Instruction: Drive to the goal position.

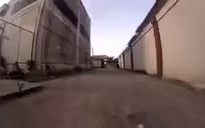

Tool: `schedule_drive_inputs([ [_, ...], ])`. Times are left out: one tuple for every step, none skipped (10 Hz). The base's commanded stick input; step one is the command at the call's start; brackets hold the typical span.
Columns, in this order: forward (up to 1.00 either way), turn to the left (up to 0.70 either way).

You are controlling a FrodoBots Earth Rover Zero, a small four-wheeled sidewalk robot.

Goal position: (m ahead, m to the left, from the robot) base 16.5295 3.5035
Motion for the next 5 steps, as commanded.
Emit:
schedule_drive_inputs([
  [1.0,0.0],
  [1.0,0.0],
  [1.0,0.0],
  [1.0,0.0],
  [1.0,0.0],
])
